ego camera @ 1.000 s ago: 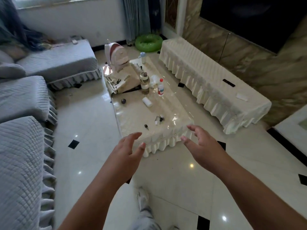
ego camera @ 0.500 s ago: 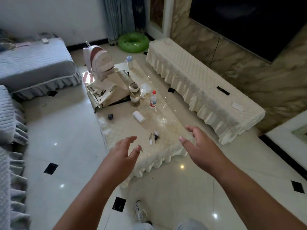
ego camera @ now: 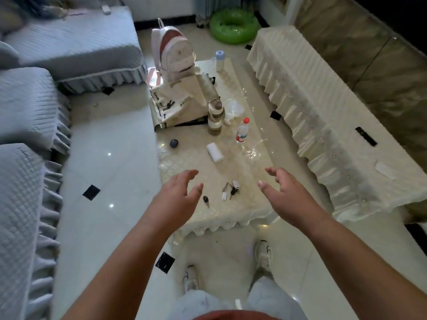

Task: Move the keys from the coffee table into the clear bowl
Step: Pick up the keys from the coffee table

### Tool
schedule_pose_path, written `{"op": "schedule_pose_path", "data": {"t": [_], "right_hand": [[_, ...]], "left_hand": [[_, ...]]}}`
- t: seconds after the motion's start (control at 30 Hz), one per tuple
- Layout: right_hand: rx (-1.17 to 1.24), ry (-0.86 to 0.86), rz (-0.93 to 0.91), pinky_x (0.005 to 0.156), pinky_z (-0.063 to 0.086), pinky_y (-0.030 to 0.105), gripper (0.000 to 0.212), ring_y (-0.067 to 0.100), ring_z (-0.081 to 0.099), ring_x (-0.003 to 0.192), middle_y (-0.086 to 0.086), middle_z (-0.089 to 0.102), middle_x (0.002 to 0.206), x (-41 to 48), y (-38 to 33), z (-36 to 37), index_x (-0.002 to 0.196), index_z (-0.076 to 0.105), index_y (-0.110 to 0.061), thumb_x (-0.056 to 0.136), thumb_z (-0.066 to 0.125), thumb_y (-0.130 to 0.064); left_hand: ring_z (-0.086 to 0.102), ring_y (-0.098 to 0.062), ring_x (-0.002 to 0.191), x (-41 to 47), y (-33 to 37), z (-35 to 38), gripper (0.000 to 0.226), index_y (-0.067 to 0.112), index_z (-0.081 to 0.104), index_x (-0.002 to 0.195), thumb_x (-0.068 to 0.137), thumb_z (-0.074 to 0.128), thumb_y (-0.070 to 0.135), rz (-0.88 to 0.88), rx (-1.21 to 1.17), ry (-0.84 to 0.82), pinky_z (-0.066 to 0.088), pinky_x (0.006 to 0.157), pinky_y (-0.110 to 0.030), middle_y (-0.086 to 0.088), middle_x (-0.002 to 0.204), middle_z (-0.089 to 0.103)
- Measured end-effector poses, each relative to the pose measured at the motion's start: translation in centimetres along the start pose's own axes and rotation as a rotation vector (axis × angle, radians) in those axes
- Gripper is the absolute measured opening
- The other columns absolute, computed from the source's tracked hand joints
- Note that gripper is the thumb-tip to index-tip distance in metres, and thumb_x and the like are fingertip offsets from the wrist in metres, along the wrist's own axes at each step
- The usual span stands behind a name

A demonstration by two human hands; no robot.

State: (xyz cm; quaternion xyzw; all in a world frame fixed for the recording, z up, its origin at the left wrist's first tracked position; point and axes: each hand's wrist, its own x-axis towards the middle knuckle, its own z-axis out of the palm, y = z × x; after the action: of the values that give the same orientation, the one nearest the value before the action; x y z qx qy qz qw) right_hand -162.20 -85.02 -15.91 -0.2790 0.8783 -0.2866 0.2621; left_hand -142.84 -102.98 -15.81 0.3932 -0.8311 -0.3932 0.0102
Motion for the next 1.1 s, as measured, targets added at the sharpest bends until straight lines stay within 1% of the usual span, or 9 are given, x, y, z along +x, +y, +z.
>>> {"op": "schedule_pose_path", "data": {"t": [0.13, 0.23, 0.37, 0.53, 0.6, 0.67, 0.77, 0.97, 1.1], "right_hand": [[-0.035, -0.128, -0.063, 0.099, 0.039, 0.033, 0.052, 0.014, 0.048, 0.125, -0.003, 0.046, 0.146, 5.8, 2.7, -0.8, 0.141, 0.044, -0.026, 0.093, 0.053, -0.047], [-0.066, -0.206, -0.087, 0.103, 0.039, 0.037, 0.054, 0.016, 0.047, 0.128, -0.002, 0.047, 0.146, 9.8, 5.1, -0.6, 0.142, 0.043, -0.025, 0.094, 0.052, -0.048], [-0.087, -0.243, -0.076, 0.102, 0.038, 0.034, 0.052, 0.018, 0.046, 0.13, -0.001, 0.048, 0.146, 14.2, 9.0, 0.9, 0.142, 0.044, -0.023, 0.095, 0.053, -0.045], [-0.145, -0.279, -0.035, 0.089, 0.035, 0.028, 0.051, 0.019, 0.052, 0.12, 0.001, 0.048, 0.144, 18.4, 14.5, 5.2, 0.141, 0.045, -0.025, 0.094, 0.051, -0.045], [-0.164, -0.307, -0.014, 0.091, 0.038, 0.031, 0.051, 0.021, 0.052, 0.121, 0.002, 0.047, 0.143, 19.7, 16.4, 7.3, 0.141, 0.045, -0.027, 0.094, 0.05, -0.047], [-0.195, -0.348, -0.001, 0.097, 0.042, 0.036, 0.051, 0.024, 0.052, 0.12, 0.003, 0.048, 0.143, 20.9, 18.3, 9.7, 0.141, 0.045, -0.027, 0.094, 0.05, -0.046], [-0.26, -0.394, 0.002, 0.1, 0.042, 0.038, 0.048, 0.027, 0.052, 0.119, 0.005, 0.049, 0.142, 22.9, 20.9, 13.3, 0.14, 0.047, -0.024, 0.095, 0.051, -0.042], [-0.319, -0.356, 0.017, 0.098, 0.045, 0.041, 0.04, 0.026, 0.051, 0.119, 0.004, 0.056, 0.132, 26.3, 26.0, 20.1, 0.129, 0.058, -0.02, 0.092, 0.058, -0.035], [-0.353, -0.317, 0.04, 0.095, 0.046, 0.041, 0.036, 0.025, 0.051, 0.118, 0.003, 0.059, 0.128, 28.0, 28.7, 24.4, 0.121, 0.065, -0.019, 0.088, 0.063, -0.033]], "left_hand": [[0.048, -0.001, 0.107, 2.6, 1.4, 3.4, 0.048, 0.035, 0.043, 0.141, 0.095, 0.044, 0.05, -0.105, -0.023, 0.067, 0.044, 0.101, -0.037, 0.01, 0.144, 0.047], [0.048, -0.002, 0.109, 5.1, 1.9, 6.5, 0.047, 0.033, 0.044, 0.141, 0.096, 0.045, 0.047, -0.163, -0.056, 0.097, 0.042, 0.099, -0.034, 0.009, 0.143, 0.048], [0.048, -0.002, 0.108, 8.7, 1.5, 10.8, 0.046, 0.033, 0.045, 0.14, 0.096, 0.045, 0.046, -0.216, -0.073, 0.092, 0.041, 0.093, -0.03, 0.01, 0.142, 0.05], [0.047, 0.0, 0.105, 13.6, -0.2, 15.5, 0.046, 0.036, 0.045, 0.139, 0.095, 0.044, 0.048, -0.254, -0.067, 0.062, 0.043, 0.096, -0.035, 0.012, 0.14, 0.051], [0.048, 0.0, 0.105, 15.4, -1.4, 17.1, 0.047, 0.036, 0.046, 0.139, 0.094, 0.043, 0.048, -0.257, -0.07, 0.058, 0.043, 0.095, -0.035, 0.013, 0.139, 0.052], [0.049, -0.001, 0.108, 16.8, -2.8, 18.7, 0.047, 0.036, 0.046, 0.138, 0.093, 0.042, 0.049, -0.265, -0.076, 0.057, 0.043, 0.095, -0.034, 0.013, 0.138, 0.053], [0.051, -0.004, 0.113, 18.6, -5.1, 21.0, 0.048, 0.035, 0.047, 0.137, 0.092, 0.041, 0.05, -0.283, -0.07, 0.052, 0.044, 0.098, -0.038, 0.014, 0.136, 0.054], [0.05, -0.001, 0.109, 21.3, -9.5, 25.4, 0.047, 0.035, 0.049, 0.135, 0.091, 0.042, 0.048, -0.305, -0.074, 0.061, 0.044, 0.099, -0.041, 0.016, 0.133, 0.057], [0.051, -0.005, 0.109, 22.5, -11.7, 27.9, 0.045, 0.036, 0.049, 0.135, 0.092, 0.043, 0.047, -0.313, -0.065, 0.059, 0.044, 0.098, -0.043, 0.018, 0.133, 0.056]]}}
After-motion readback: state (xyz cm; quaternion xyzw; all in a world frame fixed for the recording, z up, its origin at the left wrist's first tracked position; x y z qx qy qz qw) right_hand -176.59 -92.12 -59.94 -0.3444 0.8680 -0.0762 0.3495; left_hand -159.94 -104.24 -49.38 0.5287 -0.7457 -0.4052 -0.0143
